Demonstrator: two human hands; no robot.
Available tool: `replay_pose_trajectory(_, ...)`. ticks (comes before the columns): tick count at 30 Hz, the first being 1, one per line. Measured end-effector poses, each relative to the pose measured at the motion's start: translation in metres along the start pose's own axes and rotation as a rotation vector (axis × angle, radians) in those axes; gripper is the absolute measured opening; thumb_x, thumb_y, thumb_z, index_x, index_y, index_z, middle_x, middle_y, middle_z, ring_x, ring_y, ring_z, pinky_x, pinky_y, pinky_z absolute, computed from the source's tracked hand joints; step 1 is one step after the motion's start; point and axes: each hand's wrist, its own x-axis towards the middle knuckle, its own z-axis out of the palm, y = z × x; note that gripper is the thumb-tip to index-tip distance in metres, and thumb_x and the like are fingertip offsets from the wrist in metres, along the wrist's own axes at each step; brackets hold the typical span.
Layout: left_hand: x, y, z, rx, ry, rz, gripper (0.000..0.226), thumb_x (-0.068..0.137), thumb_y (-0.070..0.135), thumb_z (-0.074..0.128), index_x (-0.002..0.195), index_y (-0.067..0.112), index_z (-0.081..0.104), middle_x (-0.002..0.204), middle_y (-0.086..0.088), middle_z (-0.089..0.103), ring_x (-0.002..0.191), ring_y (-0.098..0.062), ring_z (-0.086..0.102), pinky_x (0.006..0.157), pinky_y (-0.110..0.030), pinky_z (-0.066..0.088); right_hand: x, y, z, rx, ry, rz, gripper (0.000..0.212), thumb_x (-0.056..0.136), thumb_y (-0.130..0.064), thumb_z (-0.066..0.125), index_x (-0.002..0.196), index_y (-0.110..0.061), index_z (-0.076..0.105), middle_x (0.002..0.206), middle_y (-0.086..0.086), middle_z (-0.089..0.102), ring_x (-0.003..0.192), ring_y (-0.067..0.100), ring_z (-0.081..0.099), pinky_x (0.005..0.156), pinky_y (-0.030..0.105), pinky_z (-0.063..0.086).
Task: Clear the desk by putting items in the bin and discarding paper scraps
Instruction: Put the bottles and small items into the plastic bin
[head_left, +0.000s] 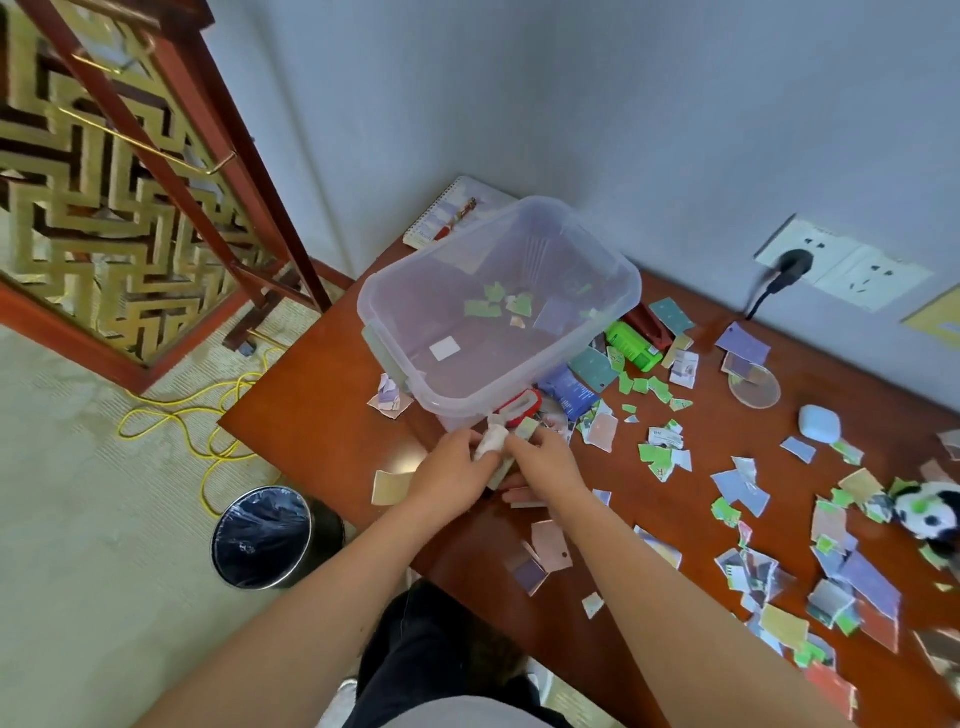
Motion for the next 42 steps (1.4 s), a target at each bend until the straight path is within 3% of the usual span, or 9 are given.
replay_pose_trajectory(4,-0.019,0.021,0.01,-0.25,0.022,-0.026,0.024,0.09,0.042,0.054,0.106,0.024,0.059,0.099,0.006,0.066,0.087,-0.015,0.063,0.082,-0.038,0.053,-0.018,-0.003,-0.025,0.072,0.027,-0.06,0.012,0.089,-0.011,0.057,0.1,-0.012,0.059,0.105,0.021,0.068,0.089,0.034,0.07,0.073,0.046,0.06)
replay_pose_trajectory(10,-0.039,0.063,0.0,-0.411,0.087,0.049,0.019,0.095,0.036,0.052,0.104,0.021,0.06,0.089,0.008,0.062,0.074,-0.005,0.056,0.062,-0.023,0.042,-0.047,-0.03,-0.058,0.216,-0.007,-0.187,0.022,0.092,-0.009,0.061,0.114,-0.005,0.061,0.105,0.02,0.067,0.077,0.026,0.068,0.047,0.024,0.052)
replay_pose_trajectory(14,-0.042,0.09,-0.022,-0.503,0.12,0.126,0.015,0.096,0.03,0.053,0.101,0.018,0.059,0.083,0.005,0.063,0.066,-0.008,0.059,0.055,-0.018,0.046,-0.054,-0.058,-0.065,0.231,-0.041,-0.273,0.023,0.092,-0.01,0.062,0.113,-0.003,0.062,0.108,0.027,0.067,0.076,0.031,0.069,0.046,0.025,0.051)
replay_pose_trajectory(18,-0.029,0.108,-0.047,-0.497,0.152,0.173,0.022,0.096,0.03,0.053,0.105,0.012,0.06,0.081,0.0,0.064,0.063,-0.012,0.06,0.059,-0.027,0.048,-0.05,-0.095,-0.068,0.225,-0.055,-0.314,0.023,0.094,-0.011,0.06,0.116,-0.005,0.06,0.104,0.023,0.068,0.066,0.022,0.071,0.048,0.027,0.054)
replay_pose_trajectory(25,0.033,0.128,-0.082,-0.533,0.05,0.155,0.023,0.096,0.029,0.055,0.112,0.011,0.055,0.102,-0.007,0.066,0.071,-0.015,0.064,0.069,-0.029,0.054,-0.001,-0.151,-0.07,0.126,-0.034,-0.292,0.026,0.095,-0.004,0.05,0.119,-0.007,0.06,0.094,0.014,0.068,0.067,0.018,0.067,0.053,0.027,0.054)
replay_pose_trajectory(30,0.094,0.127,-0.089,-0.61,-0.054,0.049,0.024,0.096,0.023,0.054,0.115,0.007,0.058,0.103,-0.016,0.068,0.075,-0.021,0.066,0.075,-0.034,0.056,0.042,-0.183,-0.066,-0.002,0.03,-0.243,0.031,0.092,0.005,0.042,0.113,-0.013,0.056,0.101,0.015,0.068,0.077,0.021,0.068,0.064,0.03,0.057)
replay_pose_trajectory(36,0.149,0.112,-0.079,-0.654,-0.155,-0.159,0.009,0.098,0.016,0.05,0.091,0.014,0.053,0.078,-0.008,0.062,0.061,-0.017,0.061,0.052,-0.024,0.047,0.1,-0.191,-0.062,-0.429,0.102,-0.16,0.024,0.084,0.004,0.05,0.102,-0.009,0.059,0.089,0.017,0.067,0.08,0.037,0.069,0.072,0.045,0.059)
replay_pose_trajectory(39,0.174,0.102,-0.069,-0.619,-0.185,-0.229,0.013,0.097,0.013,0.05,0.084,0.012,0.054,0.067,-0.008,0.055,0.047,-0.014,0.053,0.043,-0.02,0.04,0.125,-0.187,-0.059,-0.587,0.126,-0.143,0.027,0.083,0.0,0.055,0.107,-0.009,0.062,0.102,0.013,0.067,0.091,0.03,0.065,0.081,0.038,0.055)
replay_pose_trajectory(42,0.194,0.092,-0.059,-0.574,-0.204,-0.256,0.013,0.096,0.012,0.052,0.084,0.008,0.056,0.057,-0.007,0.047,0.03,-0.009,0.041,0.037,-0.017,0.034,0.146,-0.183,-0.054,-0.65,0.148,-0.108,0.03,0.083,0.001,0.056,0.112,-0.004,0.065,0.109,0.014,0.066,0.096,0.028,0.062,0.081,0.034,0.052)
